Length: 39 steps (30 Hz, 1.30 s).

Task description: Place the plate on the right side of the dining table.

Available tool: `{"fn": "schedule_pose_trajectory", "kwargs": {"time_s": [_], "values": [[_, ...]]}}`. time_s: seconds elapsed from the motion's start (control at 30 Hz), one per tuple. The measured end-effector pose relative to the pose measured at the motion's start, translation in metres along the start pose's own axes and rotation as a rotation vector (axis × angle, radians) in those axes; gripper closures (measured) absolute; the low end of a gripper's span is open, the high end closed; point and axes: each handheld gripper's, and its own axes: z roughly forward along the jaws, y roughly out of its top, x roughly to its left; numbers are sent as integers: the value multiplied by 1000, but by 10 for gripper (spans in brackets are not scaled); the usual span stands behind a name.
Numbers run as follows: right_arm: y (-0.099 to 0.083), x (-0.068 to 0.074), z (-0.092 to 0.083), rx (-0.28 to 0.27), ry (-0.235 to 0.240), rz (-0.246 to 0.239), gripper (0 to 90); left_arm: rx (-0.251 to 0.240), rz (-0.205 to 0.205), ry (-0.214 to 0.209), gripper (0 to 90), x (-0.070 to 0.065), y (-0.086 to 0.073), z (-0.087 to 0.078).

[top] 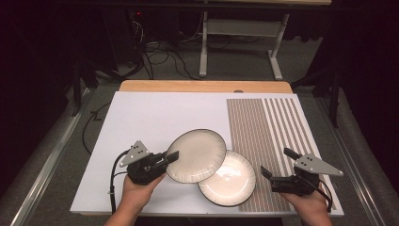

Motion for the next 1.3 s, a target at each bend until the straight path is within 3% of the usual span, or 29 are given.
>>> {"fn": "schedule_pose_trajectory", "kwargs": {"time_s": [0.53,0.93,1.3], "values": [[5,8,4,-24,20,-39,5,2,50,4,783,-4,2,0],[18,32,31,8,94,-68,26,4,60,2,781,-4,3,0],[27,48,56,24,154,-61,96,11,81,-6,780,-4,3,0]]}}
